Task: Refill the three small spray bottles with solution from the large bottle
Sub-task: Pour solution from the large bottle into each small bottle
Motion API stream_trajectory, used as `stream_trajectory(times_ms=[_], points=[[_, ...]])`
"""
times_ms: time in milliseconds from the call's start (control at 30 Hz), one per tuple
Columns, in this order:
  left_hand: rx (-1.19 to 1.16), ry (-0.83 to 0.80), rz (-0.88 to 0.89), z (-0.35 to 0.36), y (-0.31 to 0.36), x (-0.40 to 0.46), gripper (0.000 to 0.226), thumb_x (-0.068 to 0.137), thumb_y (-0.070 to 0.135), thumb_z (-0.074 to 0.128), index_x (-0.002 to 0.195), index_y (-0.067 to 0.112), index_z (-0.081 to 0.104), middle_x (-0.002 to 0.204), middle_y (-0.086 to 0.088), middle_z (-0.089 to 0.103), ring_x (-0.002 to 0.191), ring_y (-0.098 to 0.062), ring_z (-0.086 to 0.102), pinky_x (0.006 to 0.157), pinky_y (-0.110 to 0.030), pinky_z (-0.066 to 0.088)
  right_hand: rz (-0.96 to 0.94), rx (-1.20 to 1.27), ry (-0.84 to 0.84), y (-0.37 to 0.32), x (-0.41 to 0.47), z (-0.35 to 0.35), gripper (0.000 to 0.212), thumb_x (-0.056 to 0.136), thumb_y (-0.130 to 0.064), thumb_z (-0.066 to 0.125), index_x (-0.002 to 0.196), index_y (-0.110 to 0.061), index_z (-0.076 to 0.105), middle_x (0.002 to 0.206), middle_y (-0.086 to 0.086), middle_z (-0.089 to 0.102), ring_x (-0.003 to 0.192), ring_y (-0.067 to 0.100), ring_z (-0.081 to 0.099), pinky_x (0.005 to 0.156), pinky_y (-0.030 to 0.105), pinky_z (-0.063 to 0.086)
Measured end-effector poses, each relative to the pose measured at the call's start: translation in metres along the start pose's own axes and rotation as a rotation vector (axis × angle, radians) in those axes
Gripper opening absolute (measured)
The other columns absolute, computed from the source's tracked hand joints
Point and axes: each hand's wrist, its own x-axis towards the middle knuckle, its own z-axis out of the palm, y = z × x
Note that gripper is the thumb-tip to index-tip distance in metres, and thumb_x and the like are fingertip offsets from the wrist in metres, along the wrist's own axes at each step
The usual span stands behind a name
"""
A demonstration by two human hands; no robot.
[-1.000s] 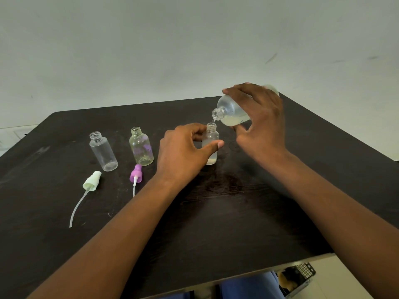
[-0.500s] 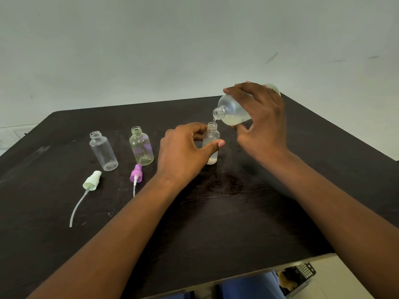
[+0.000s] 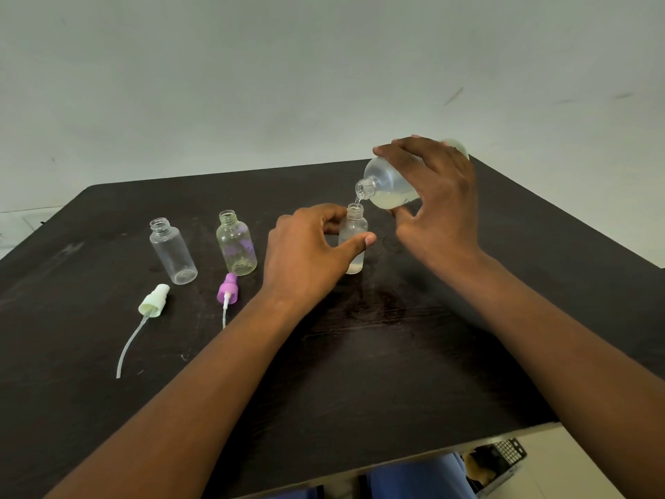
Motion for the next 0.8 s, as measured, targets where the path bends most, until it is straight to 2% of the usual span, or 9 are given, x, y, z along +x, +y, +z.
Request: stream_trajectory(times_ms=[567,800], points=[[-0.009,-0.004,-0.003,-0.0009,0.0029,-0.0012,0.044,0.082,0.054,0.086,0.116,0.027,0.081,0.104,0.017,0.08,0.096,0.008,0.072,0.092,-0.032,0.062,-0.003,-0.002,0.004,0.0007,0.0009,0.0,0.075,0.069,0.005,0.077,0.139,-0.023,0.069,0.139,0.001,0.066,0.132,0.026,0.06,0.116,0.049,0.041],[-0.013,-0.005,-0.008,0.0004,0.0013,-0.0005,0.043,0.082,0.054,0.086,0.115,0.028,0.081,0.102,0.018,0.08,0.095,0.008,0.072,0.09,-0.035,0.063,-0.005,0.004,0.004,0.0012,0.0012,-0.001,0.075,0.069,0.004,0.076,0.139,-0.022,0.068,0.14,0.002,0.066,0.133,0.027,0.059,0.115,0.053,0.042]])
